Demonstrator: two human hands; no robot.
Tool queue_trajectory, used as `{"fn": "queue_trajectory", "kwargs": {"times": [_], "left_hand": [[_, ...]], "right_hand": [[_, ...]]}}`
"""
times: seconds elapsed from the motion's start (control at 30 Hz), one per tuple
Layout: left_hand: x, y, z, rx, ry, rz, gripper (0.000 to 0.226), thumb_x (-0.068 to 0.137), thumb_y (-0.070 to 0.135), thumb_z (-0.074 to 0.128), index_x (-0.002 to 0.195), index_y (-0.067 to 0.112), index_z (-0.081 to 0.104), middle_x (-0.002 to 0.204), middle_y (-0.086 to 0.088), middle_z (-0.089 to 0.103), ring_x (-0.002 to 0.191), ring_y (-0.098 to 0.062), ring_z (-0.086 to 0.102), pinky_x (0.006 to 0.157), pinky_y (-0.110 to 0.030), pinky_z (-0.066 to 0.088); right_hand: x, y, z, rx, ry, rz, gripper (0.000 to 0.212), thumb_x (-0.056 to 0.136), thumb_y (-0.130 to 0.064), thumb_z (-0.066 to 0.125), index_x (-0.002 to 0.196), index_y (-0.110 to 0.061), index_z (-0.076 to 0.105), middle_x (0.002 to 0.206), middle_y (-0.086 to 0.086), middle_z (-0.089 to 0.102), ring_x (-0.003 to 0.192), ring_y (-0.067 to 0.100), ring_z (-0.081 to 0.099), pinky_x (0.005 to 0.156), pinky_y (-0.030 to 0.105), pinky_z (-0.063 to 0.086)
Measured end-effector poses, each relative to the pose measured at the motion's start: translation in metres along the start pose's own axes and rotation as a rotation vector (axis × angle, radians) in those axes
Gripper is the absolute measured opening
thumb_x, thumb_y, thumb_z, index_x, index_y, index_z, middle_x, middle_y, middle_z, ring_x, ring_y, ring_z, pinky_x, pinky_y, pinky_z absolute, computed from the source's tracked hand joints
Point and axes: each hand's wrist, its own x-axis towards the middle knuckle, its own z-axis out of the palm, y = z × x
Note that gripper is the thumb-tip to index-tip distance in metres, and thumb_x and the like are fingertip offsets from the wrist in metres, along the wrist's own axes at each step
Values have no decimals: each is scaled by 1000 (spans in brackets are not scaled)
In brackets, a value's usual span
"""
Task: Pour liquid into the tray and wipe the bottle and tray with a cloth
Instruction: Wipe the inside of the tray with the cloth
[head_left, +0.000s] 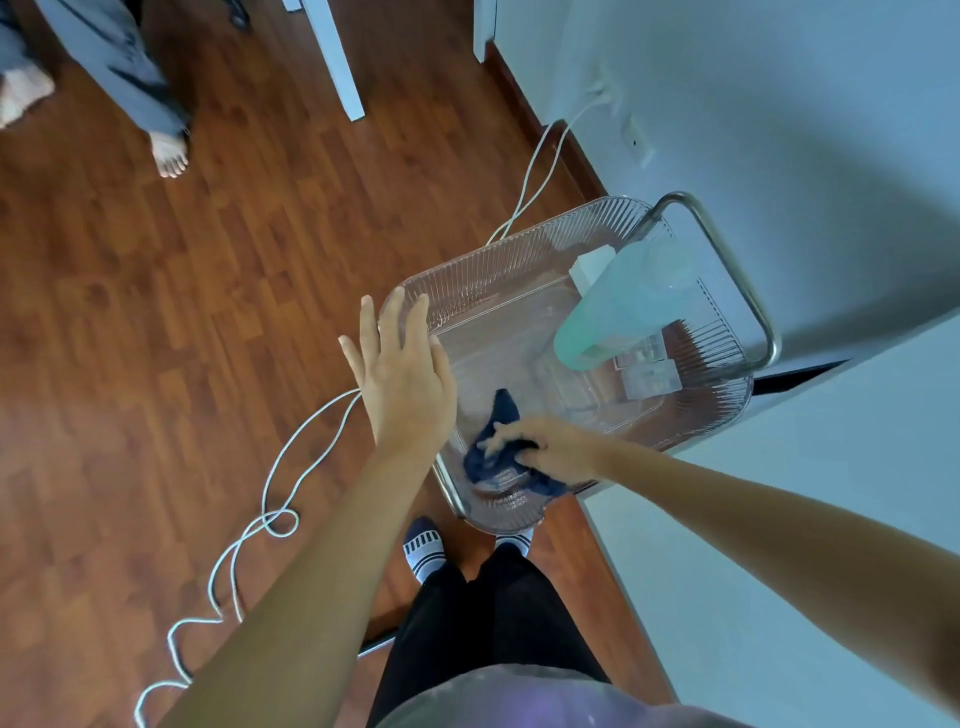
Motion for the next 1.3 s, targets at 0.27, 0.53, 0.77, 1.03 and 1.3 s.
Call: {"fn": "queue_trajectory", "kwargs": {"times": [0.27, 0.53, 0.77, 1.03, 1.3], "left_hand": [[1, 0, 3, -22, -4, -6, 42, 101, 17, 37, 142, 17, 46, 155, -1, 34, 151, -27, 12, 119, -55, 5], [1, 1, 4, -30, -1, -12, 41, 101, 17, 38, 141, 16, 47, 154, -2, 36, 150, -29, 15, 118, -56, 7], [1, 0, 5, -47, 12, -18, 41, 100, 16, 40, 140, 15, 48, 154, -3, 37, 149, -30, 16, 118, -57, 8], [-1, -1, 4, -28, -2, -12, 42, 99, 17, 40, 141, 15, 48, 154, -2, 36, 150, -28, 16, 118, -55, 8], [0, 0, 4, -33, 1, -15, 43, 99, 15, 40, 141, 17, 46, 154, -1, 37, 150, -26, 17, 119, -55, 8]], "right_hand": [[-6, 6, -22, 843, 468, 134, 34, 96, 7, 36, 124, -7, 50, 127, 19, 56, 109, 30, 57, 96, 39, 45], [15, 46, 9, -565, 207, 182, 93, 92, -38, 54, 149, -2, -11, 158, 21, -18, 145, 37, -18, 120, 51, 3], [37, 42, 14, -814, 146, 43, 83, 95, -29, 52, 152, -12, -6, 161, 10, -12, 148, 31, -12, 118, 46, -4], [37, 31, 9, -1147, -247, -284, 70, 91, -14, 55, 149, -35, 23, 160, -12, 14, 148, 28, -10, 118, 54, -4], [20, 31, -12, -1214, -278, -238, 54, 93, -17, 53, 136, -47, 44, 151, -24, 33, 138, 24, 23, 108, 39, 23]]}}
